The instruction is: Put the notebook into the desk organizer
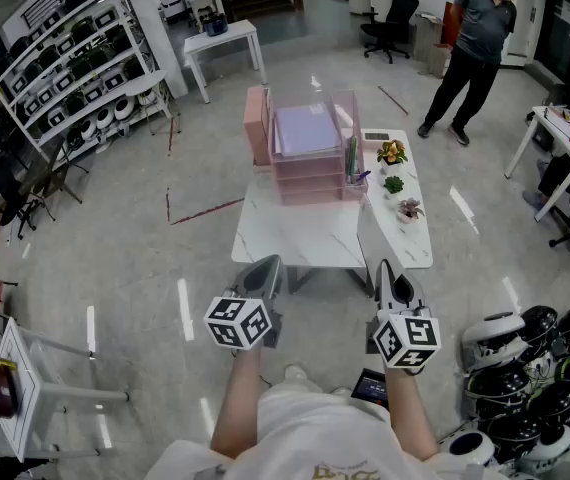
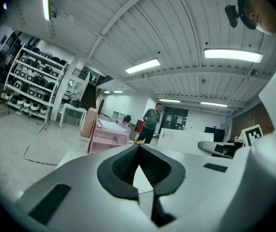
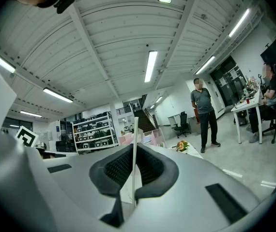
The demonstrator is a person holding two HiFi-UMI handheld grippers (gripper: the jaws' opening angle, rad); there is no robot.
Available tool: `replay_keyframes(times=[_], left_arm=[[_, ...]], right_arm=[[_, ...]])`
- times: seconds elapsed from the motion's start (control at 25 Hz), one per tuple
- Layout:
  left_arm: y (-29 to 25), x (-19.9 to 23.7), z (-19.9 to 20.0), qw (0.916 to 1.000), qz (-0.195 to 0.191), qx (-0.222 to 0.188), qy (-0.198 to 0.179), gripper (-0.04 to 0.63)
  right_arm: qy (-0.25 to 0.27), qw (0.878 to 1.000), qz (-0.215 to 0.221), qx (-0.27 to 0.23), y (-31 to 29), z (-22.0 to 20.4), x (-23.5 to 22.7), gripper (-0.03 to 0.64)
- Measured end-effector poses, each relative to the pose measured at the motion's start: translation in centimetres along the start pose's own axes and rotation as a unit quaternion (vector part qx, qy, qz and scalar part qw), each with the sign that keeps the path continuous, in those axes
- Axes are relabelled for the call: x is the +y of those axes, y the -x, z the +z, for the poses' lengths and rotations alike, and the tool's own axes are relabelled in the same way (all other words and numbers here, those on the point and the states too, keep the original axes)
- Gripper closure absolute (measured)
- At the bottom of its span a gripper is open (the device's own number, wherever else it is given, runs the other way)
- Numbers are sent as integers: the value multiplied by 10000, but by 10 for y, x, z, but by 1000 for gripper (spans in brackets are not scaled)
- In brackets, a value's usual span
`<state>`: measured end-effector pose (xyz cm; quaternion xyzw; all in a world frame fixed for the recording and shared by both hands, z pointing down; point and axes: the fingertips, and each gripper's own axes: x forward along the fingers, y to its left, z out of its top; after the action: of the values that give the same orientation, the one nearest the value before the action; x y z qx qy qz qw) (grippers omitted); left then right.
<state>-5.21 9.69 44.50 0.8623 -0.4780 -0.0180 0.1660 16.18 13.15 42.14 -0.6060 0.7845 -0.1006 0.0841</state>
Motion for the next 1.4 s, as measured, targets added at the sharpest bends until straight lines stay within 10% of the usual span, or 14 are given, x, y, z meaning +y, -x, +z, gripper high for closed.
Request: replay_keyframes(times=[0.92, 1.4], left_arm=[[-11, -9, 5, 9984, -318, -91, 450, 580], [-131, 53, 16, 9974, -507, 408, 293, 580]], right_arm=[[-311, 9992, -134, -204, -2, 10, -27, 597], [-98, 9996, -87, -240, -123, 27, -46, 597]])
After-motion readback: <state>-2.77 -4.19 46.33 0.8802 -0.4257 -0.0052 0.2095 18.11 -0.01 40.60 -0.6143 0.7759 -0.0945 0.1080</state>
